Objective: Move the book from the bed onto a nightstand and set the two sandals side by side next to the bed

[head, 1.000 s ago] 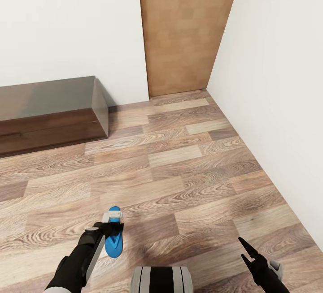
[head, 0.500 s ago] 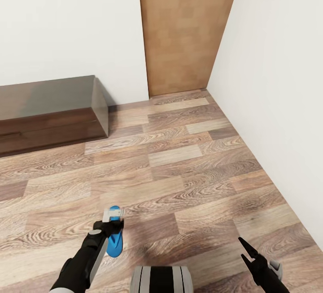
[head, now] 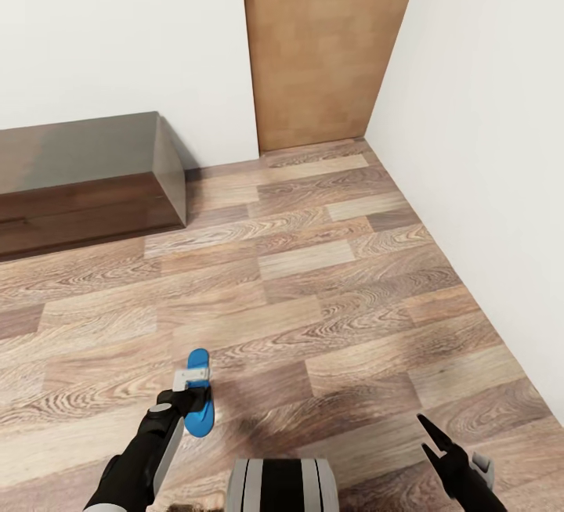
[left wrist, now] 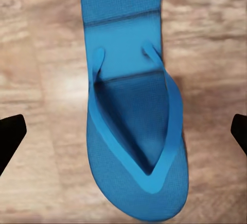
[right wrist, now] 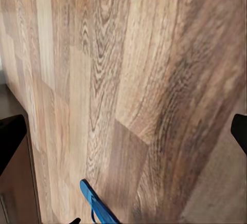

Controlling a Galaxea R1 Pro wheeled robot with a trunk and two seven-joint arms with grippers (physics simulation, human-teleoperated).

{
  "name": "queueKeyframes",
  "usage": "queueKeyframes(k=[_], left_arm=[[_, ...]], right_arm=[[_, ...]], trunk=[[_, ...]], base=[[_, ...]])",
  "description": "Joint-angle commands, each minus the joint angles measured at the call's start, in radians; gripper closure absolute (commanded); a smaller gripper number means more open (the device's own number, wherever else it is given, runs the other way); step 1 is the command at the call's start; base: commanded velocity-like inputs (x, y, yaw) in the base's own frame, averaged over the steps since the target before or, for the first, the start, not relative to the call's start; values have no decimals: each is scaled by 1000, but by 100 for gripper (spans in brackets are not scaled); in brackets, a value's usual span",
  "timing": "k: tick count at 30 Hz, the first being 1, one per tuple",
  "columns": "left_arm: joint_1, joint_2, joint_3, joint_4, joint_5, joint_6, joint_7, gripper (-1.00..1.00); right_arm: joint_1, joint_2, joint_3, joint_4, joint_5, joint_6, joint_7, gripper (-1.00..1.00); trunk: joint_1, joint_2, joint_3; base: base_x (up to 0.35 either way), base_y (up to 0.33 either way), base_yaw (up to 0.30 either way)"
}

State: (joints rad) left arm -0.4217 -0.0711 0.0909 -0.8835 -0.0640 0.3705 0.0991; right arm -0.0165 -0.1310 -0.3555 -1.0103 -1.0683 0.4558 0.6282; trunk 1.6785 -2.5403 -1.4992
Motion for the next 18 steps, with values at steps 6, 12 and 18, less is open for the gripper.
queueKeyframes(k=[6, 12, 18], left_arm=[[0, -1, 2, -2, -7, 5, -1, -100], [0, -2, 0, -1, -6, 6, -1, -100], [0, -4, 0, -2, -6, 7, -2, -100]], right_arm=[[0, -3, -5, -3, -11, 11, 3, -100], [0, -33, -10, -28, -77, 139, 12, -100], [0, -35, -10, -182, -153, 256, 11, -100]], trunk=[[2, -2, -24], [5, -3, -47], [8, -4, -70]], base=[[0, 0, 0], [0, 0, 0], [0, 0, 0]])
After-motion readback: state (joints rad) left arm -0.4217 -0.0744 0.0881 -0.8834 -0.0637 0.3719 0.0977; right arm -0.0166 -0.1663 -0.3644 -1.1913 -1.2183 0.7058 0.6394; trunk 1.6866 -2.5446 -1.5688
